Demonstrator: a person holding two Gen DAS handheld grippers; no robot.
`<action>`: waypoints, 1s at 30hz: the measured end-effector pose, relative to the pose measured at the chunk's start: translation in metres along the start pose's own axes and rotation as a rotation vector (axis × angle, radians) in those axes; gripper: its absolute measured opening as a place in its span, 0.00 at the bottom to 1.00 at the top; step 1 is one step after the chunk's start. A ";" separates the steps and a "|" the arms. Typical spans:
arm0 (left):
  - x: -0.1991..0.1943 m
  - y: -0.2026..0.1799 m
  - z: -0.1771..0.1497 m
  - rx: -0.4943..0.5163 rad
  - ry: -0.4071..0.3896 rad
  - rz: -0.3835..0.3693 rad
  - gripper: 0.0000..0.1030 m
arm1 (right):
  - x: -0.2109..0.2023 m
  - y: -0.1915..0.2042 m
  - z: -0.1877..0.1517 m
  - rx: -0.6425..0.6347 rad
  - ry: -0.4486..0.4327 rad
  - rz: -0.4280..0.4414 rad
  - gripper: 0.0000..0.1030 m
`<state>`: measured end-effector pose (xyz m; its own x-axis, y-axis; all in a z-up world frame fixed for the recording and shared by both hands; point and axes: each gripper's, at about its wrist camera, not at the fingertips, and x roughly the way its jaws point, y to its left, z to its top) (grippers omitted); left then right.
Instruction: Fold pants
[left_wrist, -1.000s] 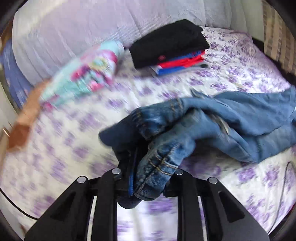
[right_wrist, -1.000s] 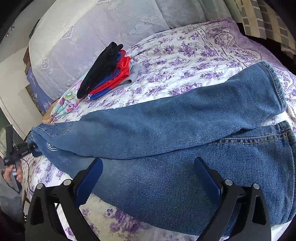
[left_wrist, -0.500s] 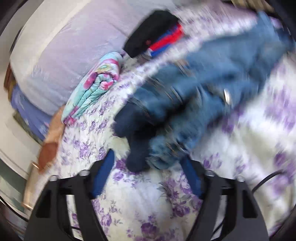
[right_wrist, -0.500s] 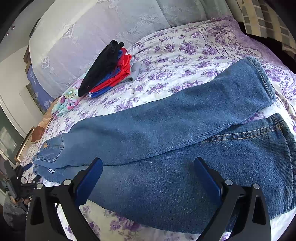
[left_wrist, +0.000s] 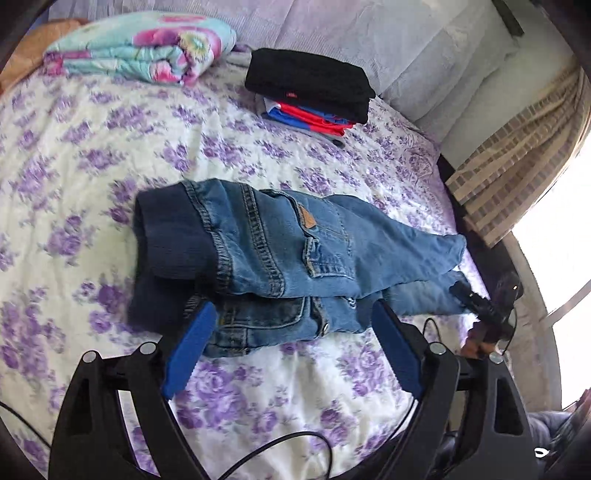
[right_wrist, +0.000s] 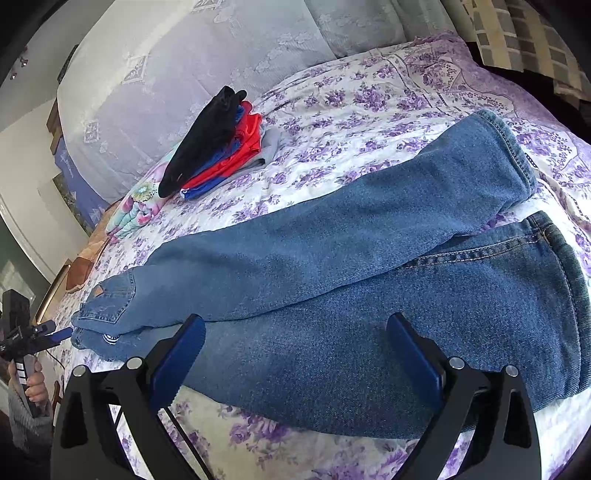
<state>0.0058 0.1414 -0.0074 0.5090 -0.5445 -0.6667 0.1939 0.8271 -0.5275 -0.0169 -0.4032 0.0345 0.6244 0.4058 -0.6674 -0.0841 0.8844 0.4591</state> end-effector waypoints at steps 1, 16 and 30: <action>0.008 0.003 0.005 -0.035 0.007 -0.022 0.76 | 0.000 0.000 0.000 0.002 0.001 0.002 0.96; 0.059 0.000 0.114 -0.119 -0.092 -0.114 0.65 | -0.005 -0.007 0.012 0.087 0.031 0.062 0.96; 0.044 -0.021 -0.003 0.215 0.041 0.225 0.88 | 0.041 0.034 0.010 -0.301 0.200 -0.233 0.96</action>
<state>0.0214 0.0992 -0.0275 0.5256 -0.3464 -0.7770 0.2552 0.9355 -0.2444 0.0133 -0.3586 0.0290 0.4932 0.1981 -0.8471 -0.1999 0.9735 0.1113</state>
